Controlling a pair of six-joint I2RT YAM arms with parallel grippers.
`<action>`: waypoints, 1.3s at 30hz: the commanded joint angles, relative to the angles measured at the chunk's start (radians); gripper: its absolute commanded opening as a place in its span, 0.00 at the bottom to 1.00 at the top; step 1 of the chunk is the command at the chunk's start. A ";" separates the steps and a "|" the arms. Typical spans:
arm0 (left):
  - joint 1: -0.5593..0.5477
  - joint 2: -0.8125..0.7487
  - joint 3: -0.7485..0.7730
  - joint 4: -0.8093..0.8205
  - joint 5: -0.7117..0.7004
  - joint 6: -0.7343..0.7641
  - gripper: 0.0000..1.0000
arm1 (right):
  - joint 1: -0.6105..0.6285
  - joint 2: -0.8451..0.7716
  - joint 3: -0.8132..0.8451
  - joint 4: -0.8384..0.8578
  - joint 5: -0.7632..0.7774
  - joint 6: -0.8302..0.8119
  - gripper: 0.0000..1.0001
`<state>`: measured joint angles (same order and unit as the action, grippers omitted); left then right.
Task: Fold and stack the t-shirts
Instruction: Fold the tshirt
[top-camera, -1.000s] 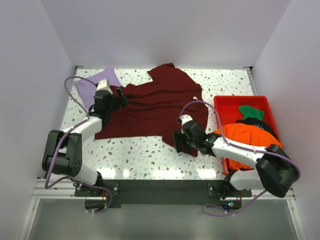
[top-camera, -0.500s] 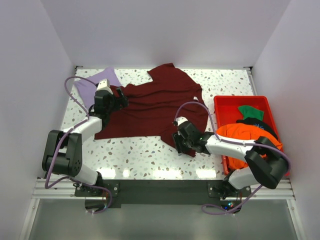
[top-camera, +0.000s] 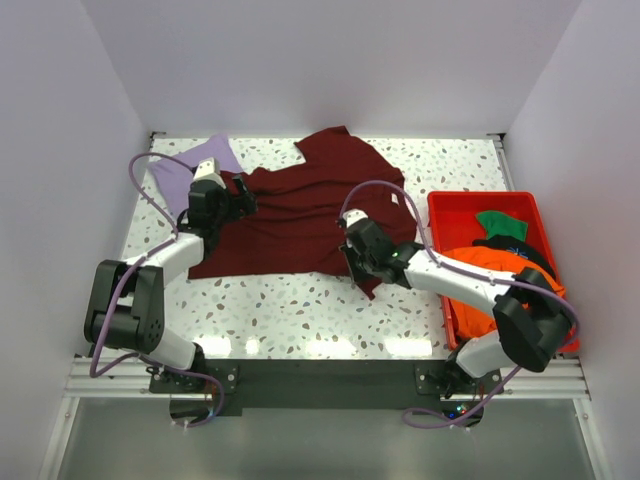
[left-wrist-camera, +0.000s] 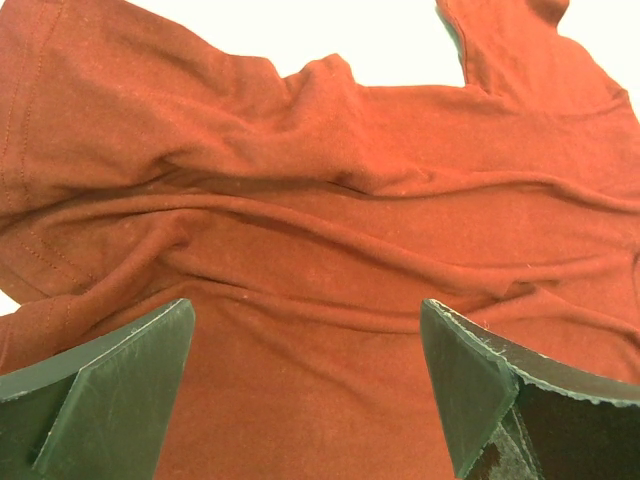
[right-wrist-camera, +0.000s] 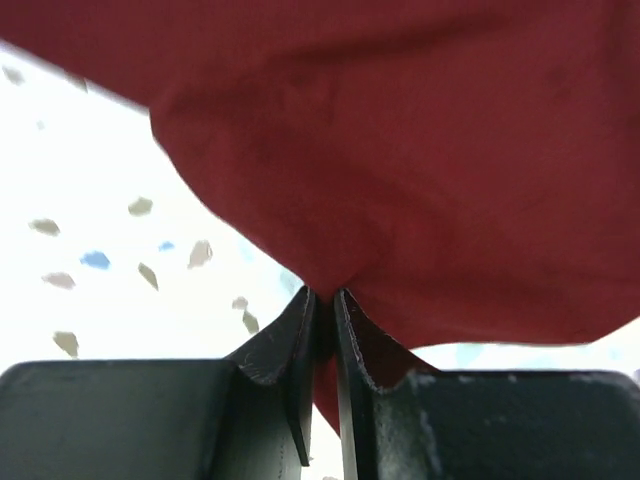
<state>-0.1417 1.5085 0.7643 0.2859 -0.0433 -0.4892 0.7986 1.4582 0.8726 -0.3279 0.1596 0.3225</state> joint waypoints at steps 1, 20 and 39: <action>0.008 -0.007 0.006 0.065 0.022 -0.009 1.00 | -0.076 -0.013 0.092 -0.023 0.028 -0.049 0.16; 0.010 -0.001 0.012 0.048 0.011 -0.002 1.00 | -0.325 0.061 0.215 0.043 0.113 -0.059 0.64; 0.010 -0.011 0.001 0.061 -0.012 -0.006 1.00 | -0.466 0.109 0.008 0.257 -0.055 0.018 0.52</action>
<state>-0.1383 1.5162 0.7643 0.2909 -0.0387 -0.4889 0.3504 1.5528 0.8791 -0.1776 0.1631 0.3168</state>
